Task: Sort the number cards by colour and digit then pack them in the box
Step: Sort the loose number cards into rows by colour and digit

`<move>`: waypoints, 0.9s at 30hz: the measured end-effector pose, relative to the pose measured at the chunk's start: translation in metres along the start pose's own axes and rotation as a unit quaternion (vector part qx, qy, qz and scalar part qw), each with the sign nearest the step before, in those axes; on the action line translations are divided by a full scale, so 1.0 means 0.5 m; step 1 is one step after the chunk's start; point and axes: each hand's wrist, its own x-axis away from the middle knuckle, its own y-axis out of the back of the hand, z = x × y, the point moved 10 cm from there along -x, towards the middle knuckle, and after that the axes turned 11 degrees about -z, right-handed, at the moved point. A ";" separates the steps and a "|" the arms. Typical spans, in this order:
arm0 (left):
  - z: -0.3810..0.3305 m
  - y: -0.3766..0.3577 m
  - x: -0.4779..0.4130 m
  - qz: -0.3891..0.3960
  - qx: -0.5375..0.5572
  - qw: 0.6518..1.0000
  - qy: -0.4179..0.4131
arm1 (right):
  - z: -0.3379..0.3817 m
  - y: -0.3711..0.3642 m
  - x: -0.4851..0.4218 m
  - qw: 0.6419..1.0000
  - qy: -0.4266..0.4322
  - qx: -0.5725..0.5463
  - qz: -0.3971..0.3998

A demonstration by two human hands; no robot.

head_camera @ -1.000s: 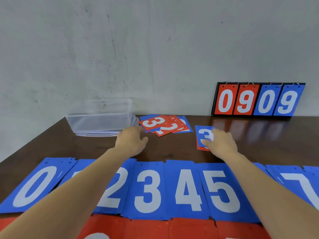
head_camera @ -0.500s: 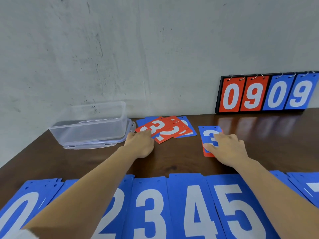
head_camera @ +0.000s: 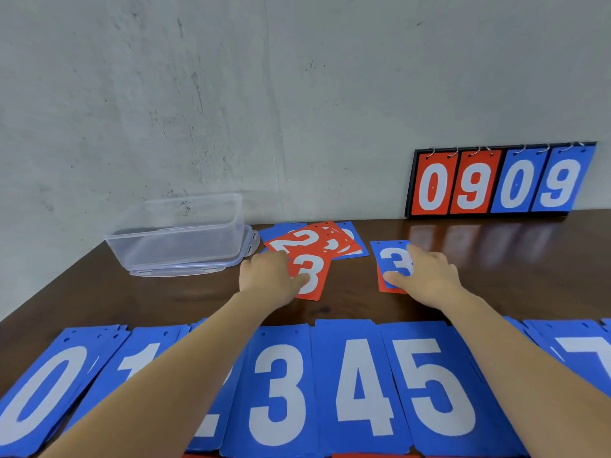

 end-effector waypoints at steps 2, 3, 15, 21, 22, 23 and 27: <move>0.014 -0.031 -0.009 0.038 -0.007 0.999 0.033 | -0.006 -0.002 -0.001 1.000 0.007 0.012 0.001; 0.013 -0.043 -0.011 0.049 -0.010 0.998 0.037 | -0.006 -0.003 -0.002 0.999 0.015 0.028 0.001; -0.028 -0.030 -0.007 0.007 0.034 0.999 0.015 | 0.023 0.021 0.006 0.999 -0.007 0.029 -0.031; -0.030 -0.012 0.003 0.007 0.145 0.988 0.047 | -0.017 0.015 0.014 0.983 -0.155 -0.095 -0.022; -0.026 -0.012 0.002 0.007 0.180 0.982 0.063 | -0.025 0.010 0.016 0.976 -0.178 -0.122 -0.014; -0.020 -0.014 0.002 0.008 0.221 0.972 0.085 | -0.032 0.007 0.018 0.970 -0.196 -0.142 -0.009; 0.009 -0.013 0.011 0.006 0.313 0.937 0.157 | -0.046 0.008 0.018 0.954 -0.234 -0.189 -0.006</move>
